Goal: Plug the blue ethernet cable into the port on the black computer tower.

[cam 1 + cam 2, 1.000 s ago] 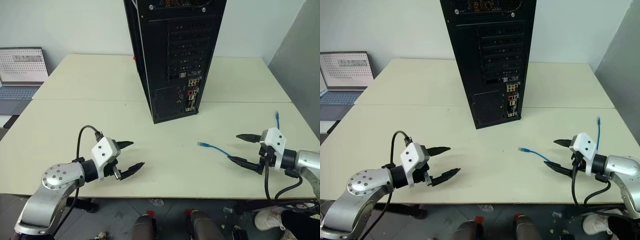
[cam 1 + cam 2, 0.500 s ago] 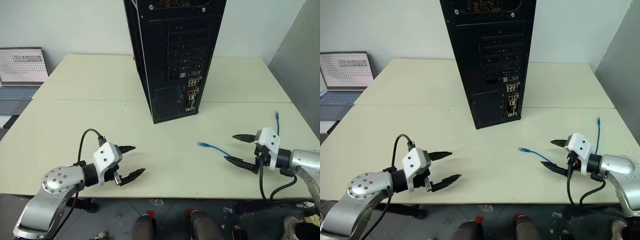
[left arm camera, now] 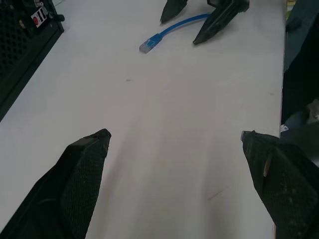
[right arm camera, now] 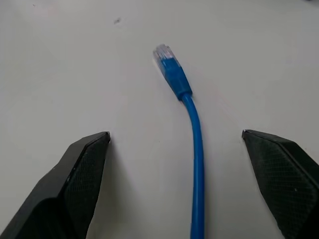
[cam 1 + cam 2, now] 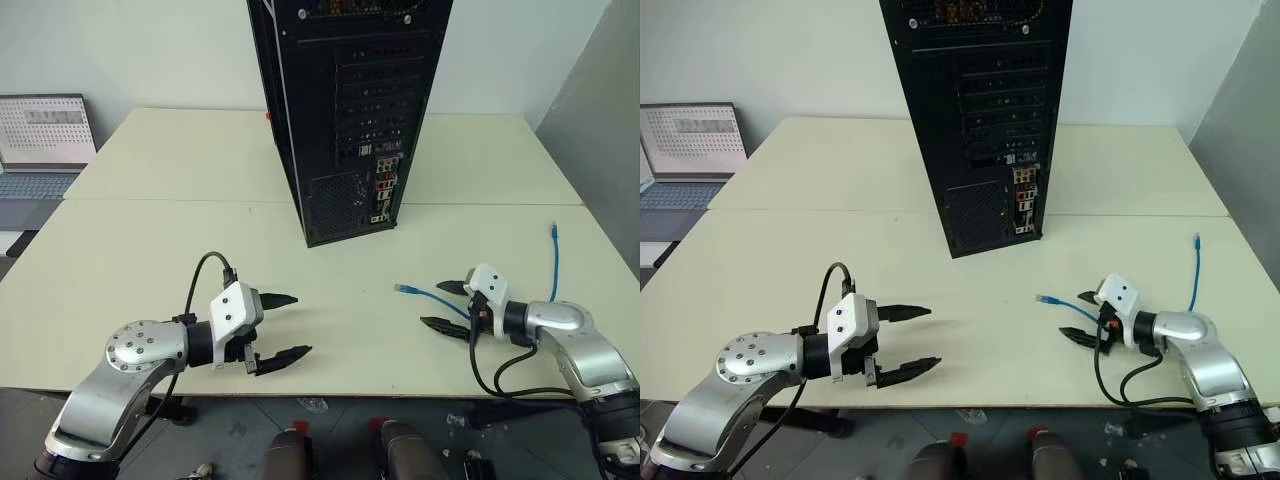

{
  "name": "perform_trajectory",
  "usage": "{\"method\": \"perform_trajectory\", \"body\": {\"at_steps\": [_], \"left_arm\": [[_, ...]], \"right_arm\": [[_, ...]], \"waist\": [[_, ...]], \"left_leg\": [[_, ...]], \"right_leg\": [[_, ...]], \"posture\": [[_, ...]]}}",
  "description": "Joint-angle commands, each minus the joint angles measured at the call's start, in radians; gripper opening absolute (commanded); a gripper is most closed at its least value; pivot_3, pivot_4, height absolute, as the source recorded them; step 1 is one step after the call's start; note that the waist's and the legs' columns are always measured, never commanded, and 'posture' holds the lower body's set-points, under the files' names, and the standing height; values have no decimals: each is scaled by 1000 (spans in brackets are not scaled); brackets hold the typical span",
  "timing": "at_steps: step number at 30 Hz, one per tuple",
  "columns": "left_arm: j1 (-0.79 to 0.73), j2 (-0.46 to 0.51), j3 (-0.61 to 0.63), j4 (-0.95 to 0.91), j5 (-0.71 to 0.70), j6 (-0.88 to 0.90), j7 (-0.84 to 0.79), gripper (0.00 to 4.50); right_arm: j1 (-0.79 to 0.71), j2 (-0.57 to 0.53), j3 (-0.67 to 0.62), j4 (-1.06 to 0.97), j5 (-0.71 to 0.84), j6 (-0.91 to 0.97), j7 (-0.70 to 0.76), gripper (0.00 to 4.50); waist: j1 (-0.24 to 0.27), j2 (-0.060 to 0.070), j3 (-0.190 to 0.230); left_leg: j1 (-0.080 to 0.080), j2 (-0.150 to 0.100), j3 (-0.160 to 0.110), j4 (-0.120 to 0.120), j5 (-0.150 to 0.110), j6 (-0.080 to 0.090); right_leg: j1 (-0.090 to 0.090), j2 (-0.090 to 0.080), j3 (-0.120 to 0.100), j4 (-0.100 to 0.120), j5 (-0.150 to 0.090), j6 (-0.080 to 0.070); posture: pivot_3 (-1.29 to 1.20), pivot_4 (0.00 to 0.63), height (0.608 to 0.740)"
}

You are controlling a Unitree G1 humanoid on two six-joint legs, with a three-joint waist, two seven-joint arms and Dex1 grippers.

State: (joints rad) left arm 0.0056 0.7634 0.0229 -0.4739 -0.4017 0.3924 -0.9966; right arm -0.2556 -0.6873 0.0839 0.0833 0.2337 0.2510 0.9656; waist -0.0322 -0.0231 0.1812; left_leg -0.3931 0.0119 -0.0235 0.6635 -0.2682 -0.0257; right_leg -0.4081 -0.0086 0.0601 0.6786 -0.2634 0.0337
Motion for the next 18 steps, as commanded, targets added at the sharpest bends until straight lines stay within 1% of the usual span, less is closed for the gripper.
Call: {"method": "perform_trajectory", "body": {"at_steps": [1,9,11,13,16,17,18], "left_arm": [[-12,1,-3,-29,-37,-5,-19,4500],[-56,2,-26,-1,-24,-12,-26,4500],[-73,-1,-39,10,-15,-14,-25,4500],[-102,-5,-61,26,-3,-7,-20,4500],[-147,-18,-93,42,3,14,-5,4500],[-164,-23,-108,50,8,18,-4,4500],[-180,-29,-121,59,12,20,-4,4500]], "right_arm": [[-23,-3,6,24,-30,-31,9,4035],[-23,-17,24,18,-52,-21,20,1856],[-20,-22,30,9,-57,-10,23,1526],[-21,-25,35,-12,-55,4,29,1067],[-26,-26,40,-56,-52,17,34,217],[-30,-25,44,-77,-50,23,37,47],[-34,-24,47,-98,-49,28,42,47]], "waist": [[0,0,0],[0,0,0],[1,0,0],[1,0,0],[1,0,0],[1,0,0],[0,0,0]], "left_leg": [[0,0,0,0,0,0],[0,0,0,0,0,0],[0,0,0,0,0,0],[0,0,0,1,0,0],[1,0,-1,1,0,0],[1,0,-1,1,0,0],[0,0,-1,1,0,0]], "right_leg": [[0,0,0,0,0,0],[0,0,0,0,0,0],[0,0,0,0,0,0],[1,0,0,0,0,0],[1,0,-1,0,0,0],[1,0,-1,0,0,0],[1,0,-1,0,0,0]], "posture": [[0,150,740],[0,150,740],[0,150,740],[0,150,740],[0,150,740],[0,150,740],[0,150,740]]}}
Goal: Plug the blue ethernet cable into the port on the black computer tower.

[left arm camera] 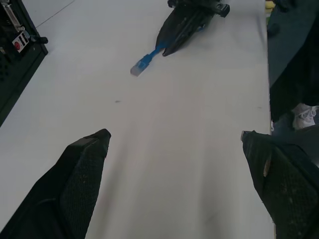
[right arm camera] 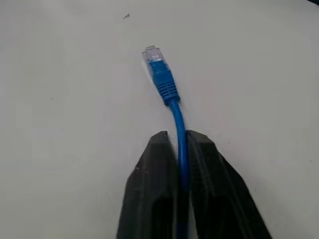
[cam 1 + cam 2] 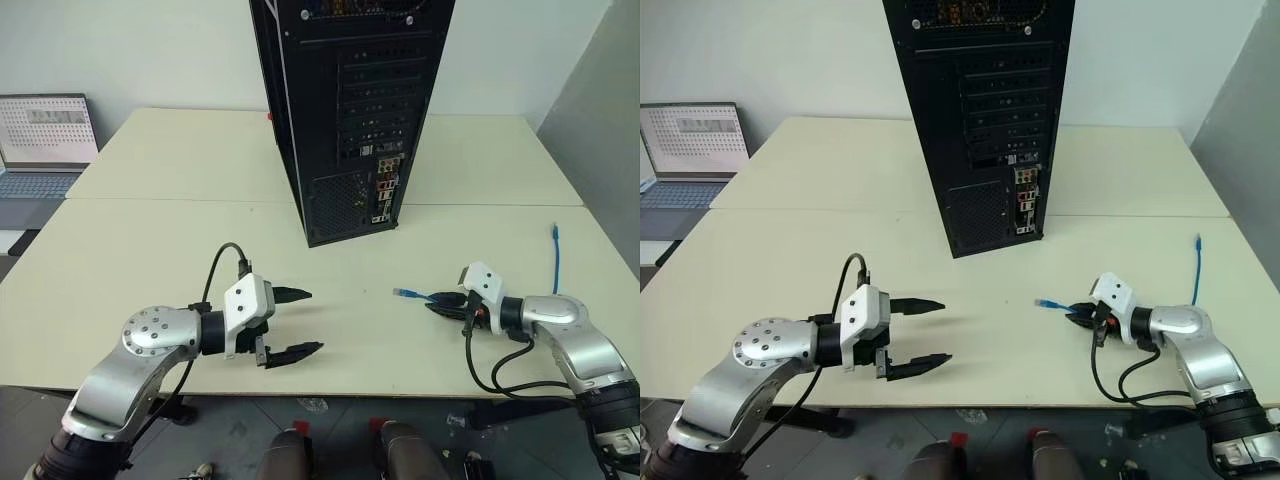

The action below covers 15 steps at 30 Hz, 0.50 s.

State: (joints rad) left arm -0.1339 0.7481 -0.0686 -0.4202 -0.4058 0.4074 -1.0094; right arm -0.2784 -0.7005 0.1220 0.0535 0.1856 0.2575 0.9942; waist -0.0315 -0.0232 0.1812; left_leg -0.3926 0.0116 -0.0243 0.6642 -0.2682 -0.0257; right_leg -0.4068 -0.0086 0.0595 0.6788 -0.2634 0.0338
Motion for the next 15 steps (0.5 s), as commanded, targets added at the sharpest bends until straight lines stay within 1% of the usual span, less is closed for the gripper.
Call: {"method": "perform_trajectory", "body": {"at_steps": [1,10,15], "left_arm": [[-61,-22,-44,17,22,10,11,4500],[-226,-92,-175,161,116,9,5,4500],[-256,-112,-196,198,137,4,0,4500]], "right_arm": [[-15,-8,13,-98,5,35,18,47],[-72,12,82,-307,23,131,47,47],[-88,26,100,-347,26,164,40,47]], "waist": [[0,0,0],[0,0,0],[0,0,0]], "left_leg": [[0,0,0,0,0,0],[0,0,-1,0,0,0],[-1,0,-1,0,0,0]], "right_leg": [[0,0,0,0,0,0],[0,0,0,0,0,0],[0,0,-1,0,0,0]], "posture": [[0,150,740],[0,150,740],[0,150,740]]}}
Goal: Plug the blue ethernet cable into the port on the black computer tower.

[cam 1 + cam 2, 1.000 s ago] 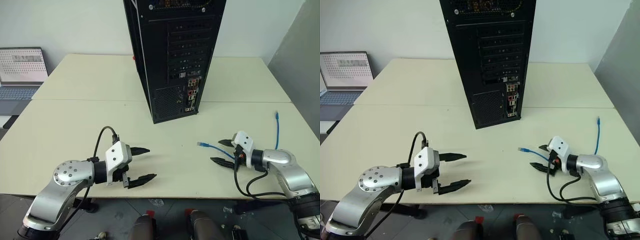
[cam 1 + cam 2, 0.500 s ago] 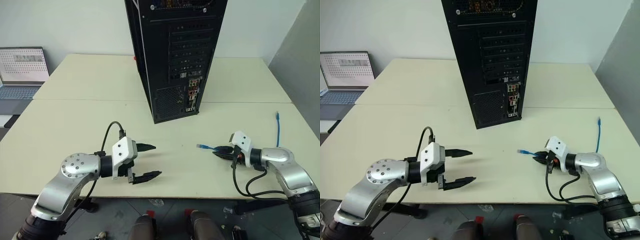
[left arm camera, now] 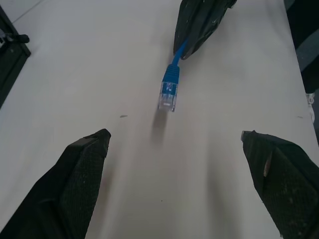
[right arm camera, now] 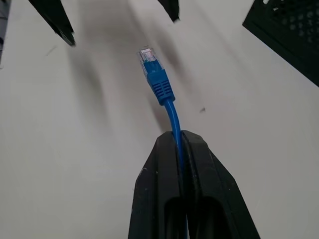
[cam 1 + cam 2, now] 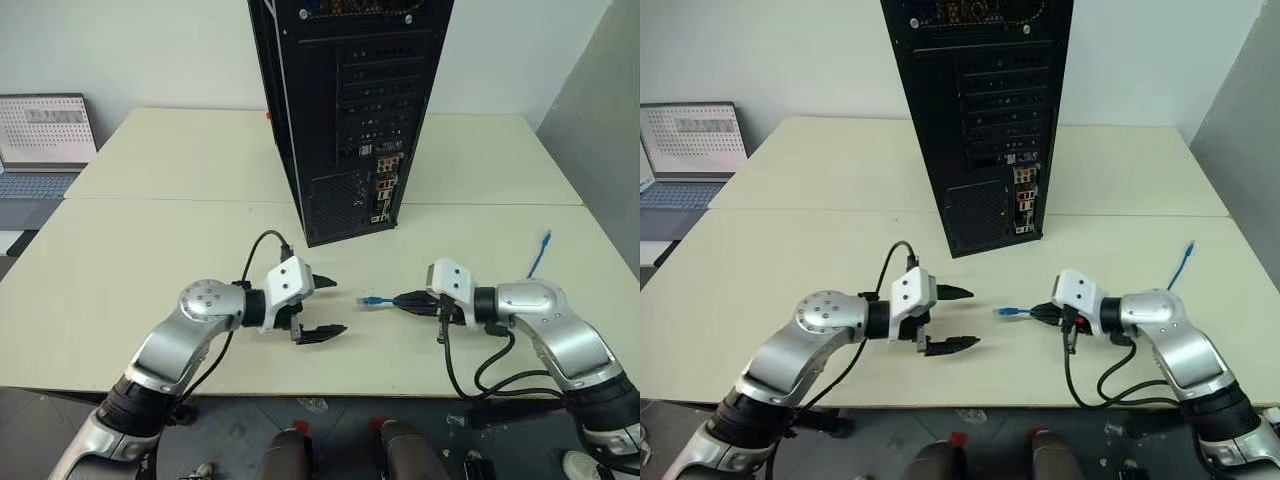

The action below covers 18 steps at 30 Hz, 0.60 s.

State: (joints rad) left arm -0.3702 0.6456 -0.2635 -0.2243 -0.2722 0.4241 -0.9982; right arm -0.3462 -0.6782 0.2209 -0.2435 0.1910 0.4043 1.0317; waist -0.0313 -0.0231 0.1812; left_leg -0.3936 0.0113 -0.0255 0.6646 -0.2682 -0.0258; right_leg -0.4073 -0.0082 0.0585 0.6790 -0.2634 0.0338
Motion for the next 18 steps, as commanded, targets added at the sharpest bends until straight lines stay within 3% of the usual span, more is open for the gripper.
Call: {"method": "perform_trajectory", "body": {"at_steps": [1,5,14,18], "left_arm": [[-22,-14,0,6,0,-8,-13,4500],[-25,-23,0,21,2,-7,-22,3990],[-38,-50,-4,37,2,-10,-35,1706],[-40,-57,-7,40,7,-16,-39,975]], "right_arm": [[-22,8,3,-56,19,20,1,47],[-25,17,8,-70,16,29,-1,0],[-36,26,26,-80,13,30,-5,0],[-40,26,31,-85,14,32,-5,0]], "waist": [[0,0,0],[0,0,0],[0,0,0],[0,0,0]], "left_leg": [[0,0,0,0,0,0],[0,0,0,0,0,0],[0,0,0,0,0,0],[0,0,0,0,0,0]], "right_leg": [[0,0,0,0,0,0],[0,0,0,0,0,0],[0,0,0,0,0,0],[0,0,0,0,0,0]], "posture": [[0,150,740],[0,150,740],[0,150,740],[0,150,740]]}}
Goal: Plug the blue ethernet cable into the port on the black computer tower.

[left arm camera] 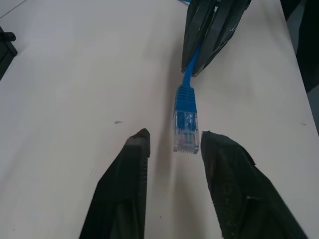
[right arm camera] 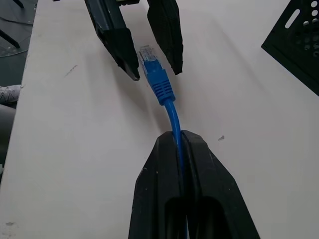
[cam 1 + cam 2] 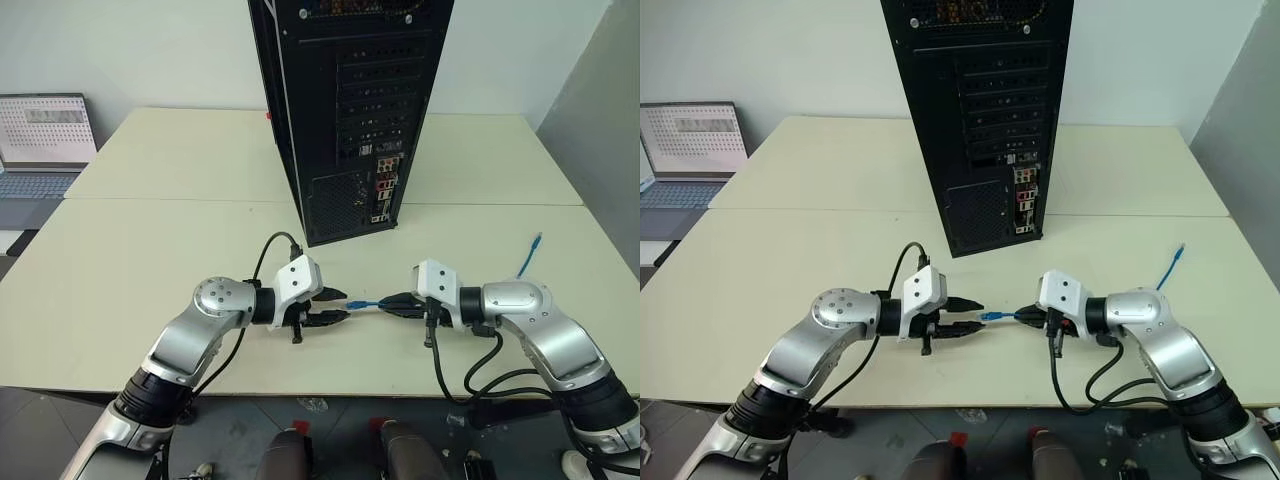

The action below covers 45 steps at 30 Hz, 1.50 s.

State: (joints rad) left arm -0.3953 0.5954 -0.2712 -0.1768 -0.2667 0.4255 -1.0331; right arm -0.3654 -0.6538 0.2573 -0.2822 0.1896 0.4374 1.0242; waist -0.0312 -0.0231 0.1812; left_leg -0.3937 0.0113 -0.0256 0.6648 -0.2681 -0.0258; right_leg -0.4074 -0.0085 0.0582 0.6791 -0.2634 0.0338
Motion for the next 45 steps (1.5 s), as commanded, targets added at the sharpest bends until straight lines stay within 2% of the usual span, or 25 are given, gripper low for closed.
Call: {"method": "perform_trajectory", "body": {"at_steps": [1,3,8,15,19,22,26,31,36,45], "left_arm": [[-14,-9,1,-8,3,-19,-5,755],[-13,-13,-1,-5,8,-25,-6,321],[-5,-10,-4,11,31,-75,-13,303],[31,2,16,41,80,-300,-34,302],[54,-7,23,82,140,-533,-7,302],[60,-16,25,126,216,-762,46,301],[53,-29,28,180,311,-1022,131,300],[35,-32,56,264,439,-1297,274,299],[27,-37,78,295,519,-1373,378,299],[9,-21,66,314,581,-1399,464,299]], "right_arm": [[-21,2,-5,-47,15,0,3,0],[-23,0,-3,-48,16,0,7,0],[-29,-3,-1,-49,28,5,29,0],[-45,-42,-48,-42,74,18,84,1530],[-40,-86,-126,-75,216,141,126,2451],[-36,-63,-187,-112,354,275,95,3187],[-54,4,-237,-123,479,432,-4,3237],[-60,54,-245,-99,527,510,-87,3237],[-58,82,-247,-106,587,559,-118,3237],[-72,138,-252,-93,635,592,-182,3237]], "waist": [[0,0,0],[0,0,0],[0,0,0],[0,0,0],[2,0,0],[2,0,0],[1,0,0],[3,0,0],[2,0,0],[2,0,0]], "left_leg": [[0,0,0,0,0,0],[0,0,0,0,0,0],[0,0,0,0,0,0],[0,0,0,0,0,0],[0,0,0,0,0,0],[0,0,0,0,0,0],[0,0,0,0,0,0],[-1,0,0,0,0,0],[-1,0,-1,0,0,0],[-1,0,-1,0,0,0]], "right_leg": [[0,0,0,0,0,0],[0,0,0,0,0,0],[0,0,0,0,0,0],[0,0,0,0,0,0],[0,-1,0,0,0,0],[0,-1,0,0,0,0],[0,-1,0,0,0,0],[0,-2,0,0,0,0],[0,-2,-2,0,0,0],[0,-2,-2,0,0,0]], "posture": [[0,150,740],[0,150,740],[0,150,740],[0,150,740],[0,150,740],[0,150,740],[0,150,740],[0,150,740],[0,150,740],[0,150,740]]}}
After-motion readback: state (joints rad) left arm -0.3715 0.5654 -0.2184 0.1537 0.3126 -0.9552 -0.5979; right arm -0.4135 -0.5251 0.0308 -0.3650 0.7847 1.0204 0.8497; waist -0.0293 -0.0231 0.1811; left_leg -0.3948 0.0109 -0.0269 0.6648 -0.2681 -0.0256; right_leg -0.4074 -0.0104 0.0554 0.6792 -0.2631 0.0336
